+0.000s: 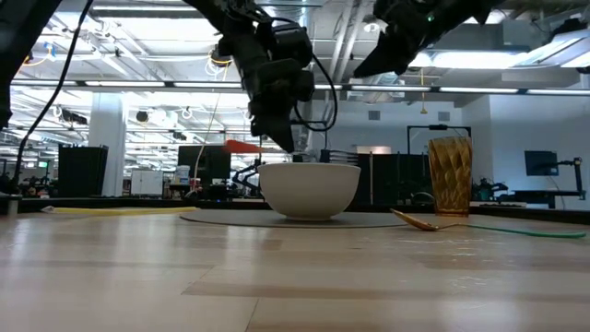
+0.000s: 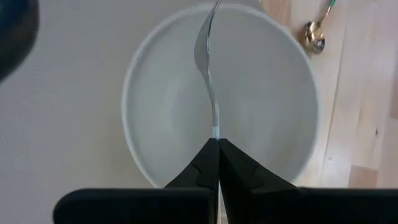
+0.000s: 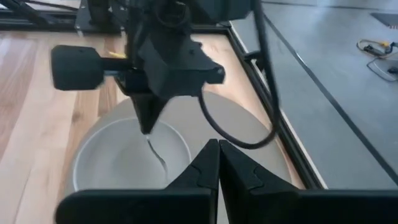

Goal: Pick & Place Utensil
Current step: Put the orange fork into the white bowl

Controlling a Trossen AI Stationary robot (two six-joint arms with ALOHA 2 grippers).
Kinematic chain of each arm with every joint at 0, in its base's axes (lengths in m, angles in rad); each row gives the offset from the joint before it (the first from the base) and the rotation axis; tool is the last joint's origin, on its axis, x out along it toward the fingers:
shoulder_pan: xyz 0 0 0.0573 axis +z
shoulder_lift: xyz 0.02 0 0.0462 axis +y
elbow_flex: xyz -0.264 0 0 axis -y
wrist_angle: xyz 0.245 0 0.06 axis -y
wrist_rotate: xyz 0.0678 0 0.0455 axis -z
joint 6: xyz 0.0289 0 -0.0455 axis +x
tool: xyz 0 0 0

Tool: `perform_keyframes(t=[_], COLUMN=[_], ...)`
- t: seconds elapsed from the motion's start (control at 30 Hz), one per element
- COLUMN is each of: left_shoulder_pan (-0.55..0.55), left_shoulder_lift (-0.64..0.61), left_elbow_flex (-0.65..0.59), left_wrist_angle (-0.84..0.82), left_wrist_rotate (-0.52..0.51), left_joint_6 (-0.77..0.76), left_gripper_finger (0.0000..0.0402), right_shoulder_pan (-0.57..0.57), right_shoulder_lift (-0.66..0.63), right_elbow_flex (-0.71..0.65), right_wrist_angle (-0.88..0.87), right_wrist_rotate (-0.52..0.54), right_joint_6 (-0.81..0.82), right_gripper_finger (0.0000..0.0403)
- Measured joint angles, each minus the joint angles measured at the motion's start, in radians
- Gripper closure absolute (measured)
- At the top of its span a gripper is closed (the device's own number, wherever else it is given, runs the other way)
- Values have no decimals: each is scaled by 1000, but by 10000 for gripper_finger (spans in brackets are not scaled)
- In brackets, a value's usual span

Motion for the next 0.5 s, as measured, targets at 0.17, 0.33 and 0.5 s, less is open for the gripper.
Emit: perform_keyframes(t=[0.17,0.33,0.5], left_shoulder_pan=[-5,-5,-5], left_shoulder_lift=[0,0,0], left_elbow_flex=[-48,-66,-66], left_wrist_angle=[2,-8,-17], left_wrist_rotate=[0,0,0], left_joint_6=[-12,-45,-48], left_gripper_finger=[397,397,398], right_shoulder_pan=[-10,-15,-15], right_shoulder_lift=[18,20,21], right_elbow_flex=[1,-1,-1], right_wrist_angle=[-29,-49,-44], right_wrist_rotate=[0,-1,-1], right_joint_6=[-18,-26,-26], right_gripper_finger=[403,403,403])
